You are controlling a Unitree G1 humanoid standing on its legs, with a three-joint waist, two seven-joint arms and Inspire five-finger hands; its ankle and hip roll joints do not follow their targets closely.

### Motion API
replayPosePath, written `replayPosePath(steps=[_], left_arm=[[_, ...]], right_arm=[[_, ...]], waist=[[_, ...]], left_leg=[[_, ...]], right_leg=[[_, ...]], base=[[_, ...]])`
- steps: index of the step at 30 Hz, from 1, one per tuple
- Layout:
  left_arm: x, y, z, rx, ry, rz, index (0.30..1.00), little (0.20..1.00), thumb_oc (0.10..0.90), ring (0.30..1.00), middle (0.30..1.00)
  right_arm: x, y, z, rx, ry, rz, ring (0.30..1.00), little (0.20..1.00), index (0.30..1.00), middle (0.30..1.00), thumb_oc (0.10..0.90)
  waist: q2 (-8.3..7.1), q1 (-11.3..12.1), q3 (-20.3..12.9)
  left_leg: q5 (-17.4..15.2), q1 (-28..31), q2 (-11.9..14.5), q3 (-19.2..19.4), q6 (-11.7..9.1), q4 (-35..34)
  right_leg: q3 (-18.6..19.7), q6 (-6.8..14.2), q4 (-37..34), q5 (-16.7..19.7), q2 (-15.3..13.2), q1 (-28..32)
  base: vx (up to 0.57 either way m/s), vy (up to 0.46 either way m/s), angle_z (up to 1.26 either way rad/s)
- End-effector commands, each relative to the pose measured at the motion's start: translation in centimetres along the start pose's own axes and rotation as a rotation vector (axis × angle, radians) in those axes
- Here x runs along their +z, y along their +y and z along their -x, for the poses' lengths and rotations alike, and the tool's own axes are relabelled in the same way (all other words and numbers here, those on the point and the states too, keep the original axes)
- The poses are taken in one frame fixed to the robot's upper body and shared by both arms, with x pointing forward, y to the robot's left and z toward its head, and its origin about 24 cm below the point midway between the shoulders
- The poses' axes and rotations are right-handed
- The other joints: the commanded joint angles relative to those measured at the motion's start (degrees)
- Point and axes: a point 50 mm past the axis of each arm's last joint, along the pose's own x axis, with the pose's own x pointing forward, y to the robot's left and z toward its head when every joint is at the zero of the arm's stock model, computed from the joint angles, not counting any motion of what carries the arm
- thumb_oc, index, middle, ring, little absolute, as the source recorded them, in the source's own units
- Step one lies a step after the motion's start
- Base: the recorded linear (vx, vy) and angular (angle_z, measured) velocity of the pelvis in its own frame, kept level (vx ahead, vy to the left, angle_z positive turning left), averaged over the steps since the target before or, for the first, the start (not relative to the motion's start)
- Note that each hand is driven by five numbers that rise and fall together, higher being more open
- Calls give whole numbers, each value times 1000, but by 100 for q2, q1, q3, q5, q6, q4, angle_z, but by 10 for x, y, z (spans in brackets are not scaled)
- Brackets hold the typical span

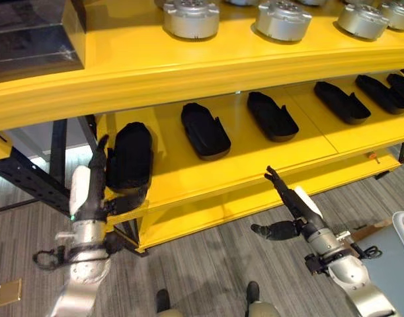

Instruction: Move parts from the plastic box to the shelf.

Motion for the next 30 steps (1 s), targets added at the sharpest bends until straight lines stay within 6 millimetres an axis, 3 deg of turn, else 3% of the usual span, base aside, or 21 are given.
replayPosePath(steps=[1, 7, 11, 30], left_arm=[[31, 34, -18, 103, -255, -116, 1000, 1000, 900, 1000, 1000], [24, 42, -3, 62, -261, -272, 1000, 1000, 900, 1000, 1000], [14, 41, 5, 37, -212, -286, 1000, 1000, 900, 1000, 1000], [-17, 18, 4, -43, -74, -305, 1000, 1000, 900, 1000, 1000]], right_arm=[[46, -22, -7, -81, -270, -4, 1000, 1000, 1000, 1000, 900], [46, -25, -2, -85, -273, 13, 1000, 1000, 1000, 1000, 900], [45, -29, 0, -95, -267, 29, 1000, 1000, 1000, 1000, 900], [44, -31, -3, -121, -261, 33, 1000, 1000, 1000, 1000, 900]], waist=[[-161, 23, -360], [-156, 83, -346], [-150, 100, -307], [-182, 81, -115]], left_leg=[[-358, 229, 64, 44, 85, 43], [-324, 210, 84, 11, 79, 14], [-298, 221, 100, -1, 75, -14], [-286, 224, 117, -1, 67, 21]], right_leg=[[-52, 117, 700, -593, -195, -55], [-93, 119, 646, -556, -171, -35], [-108, 117, 640, -571, -149, -16], [-88, 103, 704, -581, -146, -33]], base=[[-2, 1, 6], [-1, 0, 1], [-2, -3, 5], [0, -1, 1]])
